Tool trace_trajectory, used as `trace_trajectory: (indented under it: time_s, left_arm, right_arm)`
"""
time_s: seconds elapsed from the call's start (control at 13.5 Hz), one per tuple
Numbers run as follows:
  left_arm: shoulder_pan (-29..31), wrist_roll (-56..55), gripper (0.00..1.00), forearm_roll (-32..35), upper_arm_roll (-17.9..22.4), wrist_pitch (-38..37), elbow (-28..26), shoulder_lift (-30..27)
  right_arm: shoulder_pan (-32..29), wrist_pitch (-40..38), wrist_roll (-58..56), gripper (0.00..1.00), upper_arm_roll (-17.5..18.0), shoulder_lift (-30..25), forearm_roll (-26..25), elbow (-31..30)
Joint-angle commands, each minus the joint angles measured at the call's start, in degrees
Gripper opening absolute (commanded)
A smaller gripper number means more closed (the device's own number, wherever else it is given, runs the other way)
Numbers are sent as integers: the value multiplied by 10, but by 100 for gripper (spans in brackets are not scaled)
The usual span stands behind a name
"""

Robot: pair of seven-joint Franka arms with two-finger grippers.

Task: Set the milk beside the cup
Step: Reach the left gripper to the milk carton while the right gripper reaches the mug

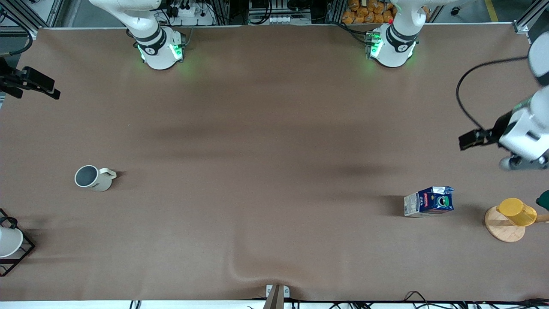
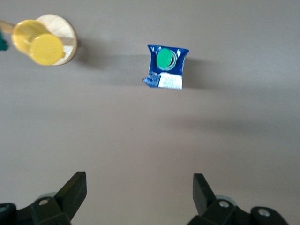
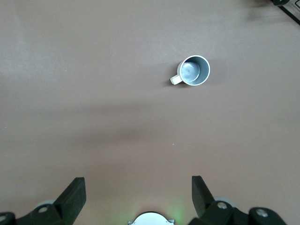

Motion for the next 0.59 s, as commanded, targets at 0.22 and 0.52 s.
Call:
trace_trajectory:
  time_s: [0.22, 0.52]
  left_arm:
    - [24, 5, 100, -8, 1, 117, 15, 107]
    - [22, 0, 100, -10, 1, 147, 24, 156]
  right_arm:
    - [0, 12, -9, 100, 5, 12, -8, -14]
    - [-11, 58, -10, 100, 3, 101, -10, -13]
